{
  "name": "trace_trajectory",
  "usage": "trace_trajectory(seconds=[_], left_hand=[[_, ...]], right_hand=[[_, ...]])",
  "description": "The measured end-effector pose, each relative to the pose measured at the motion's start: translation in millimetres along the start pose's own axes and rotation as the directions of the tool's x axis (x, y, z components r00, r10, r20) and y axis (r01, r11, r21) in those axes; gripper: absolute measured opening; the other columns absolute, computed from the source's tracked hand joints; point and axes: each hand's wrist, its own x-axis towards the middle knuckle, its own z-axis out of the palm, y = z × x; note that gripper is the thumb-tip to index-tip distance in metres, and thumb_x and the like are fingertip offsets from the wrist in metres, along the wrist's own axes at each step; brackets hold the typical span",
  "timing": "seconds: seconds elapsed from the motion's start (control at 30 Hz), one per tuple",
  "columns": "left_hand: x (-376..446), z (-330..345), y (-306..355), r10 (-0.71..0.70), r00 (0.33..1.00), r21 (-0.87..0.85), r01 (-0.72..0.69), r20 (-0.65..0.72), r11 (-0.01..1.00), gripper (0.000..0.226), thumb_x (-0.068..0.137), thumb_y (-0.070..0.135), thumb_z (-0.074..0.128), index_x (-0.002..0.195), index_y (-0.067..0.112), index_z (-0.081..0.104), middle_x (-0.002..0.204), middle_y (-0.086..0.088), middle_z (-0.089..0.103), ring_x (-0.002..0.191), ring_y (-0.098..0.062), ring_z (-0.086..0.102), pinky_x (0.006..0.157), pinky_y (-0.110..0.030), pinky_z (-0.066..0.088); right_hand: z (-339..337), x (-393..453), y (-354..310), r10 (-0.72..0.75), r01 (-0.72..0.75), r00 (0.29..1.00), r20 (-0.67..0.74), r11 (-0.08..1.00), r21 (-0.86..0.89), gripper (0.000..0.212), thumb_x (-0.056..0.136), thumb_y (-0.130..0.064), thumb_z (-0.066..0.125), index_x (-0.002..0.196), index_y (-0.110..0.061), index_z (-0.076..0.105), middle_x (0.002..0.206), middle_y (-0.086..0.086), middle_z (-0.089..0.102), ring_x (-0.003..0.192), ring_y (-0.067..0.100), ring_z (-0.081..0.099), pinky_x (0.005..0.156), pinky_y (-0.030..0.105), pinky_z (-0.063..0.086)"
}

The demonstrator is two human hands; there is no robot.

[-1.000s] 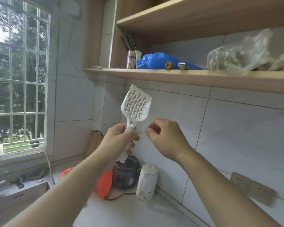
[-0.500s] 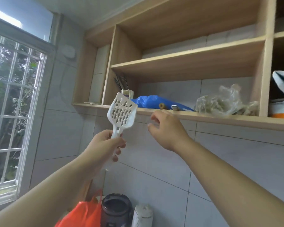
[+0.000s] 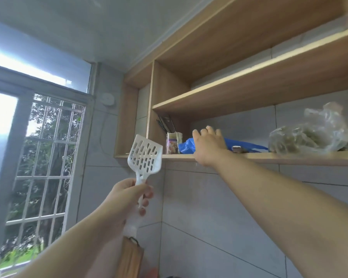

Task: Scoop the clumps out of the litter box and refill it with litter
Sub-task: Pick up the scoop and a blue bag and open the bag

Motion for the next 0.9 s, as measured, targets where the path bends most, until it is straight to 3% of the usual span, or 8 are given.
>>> trace_trajectory(seconds=[0.13,0.23,0.33,0.43,0.57,0.67,0.77,0.9], left_hand=[[11.3,-6.2,0.4,0.013,0.999,0.06,-0.011,-0.033,0.998,0.015,0.087,0.004,0.066,0.102,0.006,0.064,0.077,-0.008,0.063,0.061,-0.019,0.048,0.055,-0.031,0.04],[16.0,-12.9,-1.8,0.014,0.998,0.093,-0.008,-0.06,0.996,0.022,0.086,0.008,0.069,0.107,0.004,0.065,0.079,-0.009,0.065,0.066,-0.022,0.049,0.06,-0.034,0.041],[17.5,-19.7,-5.1,0.021,0.997,0.096,-0.015,-0.068,0.995,0.033,0.077,0.012,0.074,0.108,0.006,0.065,0.08,-0.01,0.066,0.066,-0.023,0.049,0.06,-0.034,0.04],[18.9,-26.2,-7.4,0.029,0.996,0.108,-0.02,-0.08,0.994,0.036,0.075,0.014,0.074,0.109,0.006,0.064,0.08,-0.01,0.066,0.065,-0.023,0.049,0.059,-0.033,0.041],[22.6,-28.9,-10.1,0.027,0.994,0.095,-0.017,-0.104,0.995,0.027,0.084,0.009,0.073,0.109,0.003,0.064,0.08,-0.011,0.066,0.065,-0.023,0.049,0.06,-0.033,0.042],[23.9,-27.5,-11.2,0.036,0.993,0.083,-0.027,-0.116,0.996,0.023,0.087,0.009,0.071,0.108,0.002,0.064,0.08,-0.009,0.066,0.061,-0.019,0.051,0.057,-0.031,0.041],[21.4,-23.9,-11.4,0.059,0.99,0.062,-0.051,-0.131,0.997,0.021,0.089,0.014,0.07,0.107,0.004,0.063,0.084,-0.007,0.065,0.058,-0.015,0.05,0.051,-0.028,0.042],[17.1,-28.4,-6.2,0.103,0.977,-0.013,-0.107,-0.186,0.994,0.023,0.09,0.03,0.074,0.102,0.011,0.066,0.089,-0.004,0.068,0.067,-0.016,0.055,0.052,-0.027,0.044]], right_hand=[[19.0,19.0,-4.9,0.048,-0.044,0.998,0.047,0.996,-0.082,0.071,0.087,-0.031,0.062,0.15,-0.018,0.033,0.148,0.011,0.043,0.144,0.036,0.025,0.117,0.058,0.017],[29.1,26.6,-5.2,0.096,-0.093,0.995,0.027,0.992,-0.089,0.058,0.083,-0.025,0.067,0.138,-0.022,0.047,0.138,0.007,0.05,0.135,0.032,0.036,0.114,0.054,0.024],[33.8,30.7,-2.5,0.11,-0.111,0.987,-0.12,0.994,-0.004,0.038,0.086,-0.012,0.063,0.122,-0.023,0.057,0.123,0.002,0.056,0.12,0.027,0.046,0.101,0.041,0.035],[36.5,32.1,-0.1,0.083,-0.054,0.934,-0.348,0.994,0.092,0.03,0.083,0.003,0.058,0.106,-0.015,0.058,0.108,0.006,0.058,0.106,0.03,0.052,0.085,0.041,0.042],[35.5,26.4,-2.5,-0.17,0.242,0.737,-0.654,0.97,0.02,0.028,0.058,0.012,0.05,0.075,-0.01,0.052,0.074,0.011,0.05,0.069,0.032,0.048,0.057,0.038,0.035],[33.1,17.5,-12.7,-0.36,0.435,0.553,-0.752,0.894,-0.107,0.022,0.065,0.01,0.041,0.07,-0.01,0.048,0.069,0.01,0.043,0.064,0.028,0.041,0.056,0.037,0.026],[32.6,3.9,-27.4,-0.407,0.497,0.409,-0.817,0.85,-0.174,0.027,0.072,0.016,0.045,0.068,-0.011,0.046,0.067,0.01,0.042,0.062,0.027,0.041,0.061,0.036,0.021],[37.9,-29.9,-50.0,-0.457,0.602,0.273,-0.847,0.768,-0.22,0.031,0.076,0.018,0.053,0.069,-0.011,0.047,0.067,0.009,0.044,0.062,0.027,0.043,0.056,0.04,0.035]])
